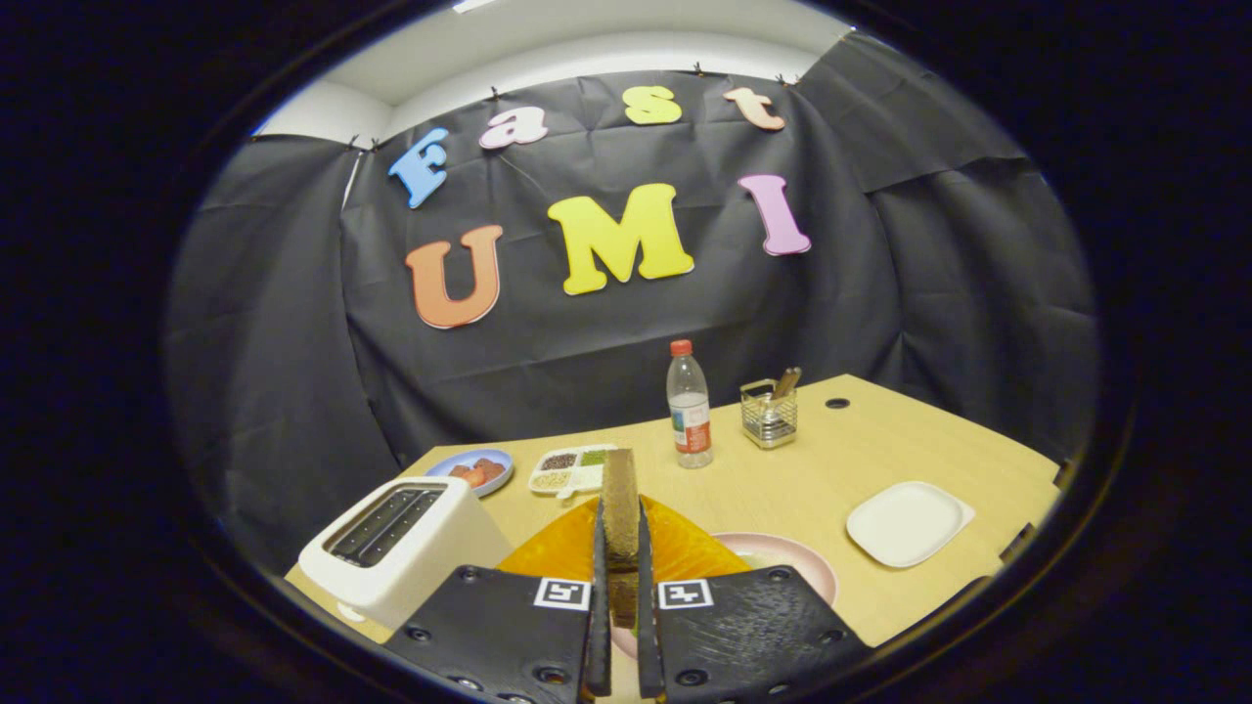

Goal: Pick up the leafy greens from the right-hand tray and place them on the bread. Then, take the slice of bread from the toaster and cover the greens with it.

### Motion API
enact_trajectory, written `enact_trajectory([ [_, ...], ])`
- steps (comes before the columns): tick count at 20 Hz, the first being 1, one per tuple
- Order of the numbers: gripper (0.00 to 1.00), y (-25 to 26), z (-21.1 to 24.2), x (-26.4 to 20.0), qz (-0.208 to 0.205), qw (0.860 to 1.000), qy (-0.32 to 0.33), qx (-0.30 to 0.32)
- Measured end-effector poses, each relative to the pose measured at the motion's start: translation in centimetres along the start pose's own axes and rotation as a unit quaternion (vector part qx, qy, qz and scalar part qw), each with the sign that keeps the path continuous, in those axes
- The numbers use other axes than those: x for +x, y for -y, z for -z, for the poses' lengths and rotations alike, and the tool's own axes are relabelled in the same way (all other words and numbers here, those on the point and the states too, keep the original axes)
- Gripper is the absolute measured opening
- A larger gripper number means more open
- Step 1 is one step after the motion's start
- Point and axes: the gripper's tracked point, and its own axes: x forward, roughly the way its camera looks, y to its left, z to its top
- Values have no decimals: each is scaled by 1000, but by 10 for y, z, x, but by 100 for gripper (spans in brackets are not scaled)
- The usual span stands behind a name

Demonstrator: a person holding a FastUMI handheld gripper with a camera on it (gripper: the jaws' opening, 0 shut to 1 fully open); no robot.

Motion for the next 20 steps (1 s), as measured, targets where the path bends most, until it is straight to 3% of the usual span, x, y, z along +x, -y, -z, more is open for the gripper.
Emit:
enact_trajectory([
  [4,11,16,26,7,-1,999,-23,37],
  [10,11,43,46,10,3,998,-45,40],
  [12,19,53,51,11,7,998,-55,38],
  [14,19,62,51,9,13,998,-58,33],
  [15,28,66,54,8,14,998,-59,32],
  [17,32,74,59,9,15,997,-66,31],
  [20,48,85,67,6,19,996,-79,30],
])
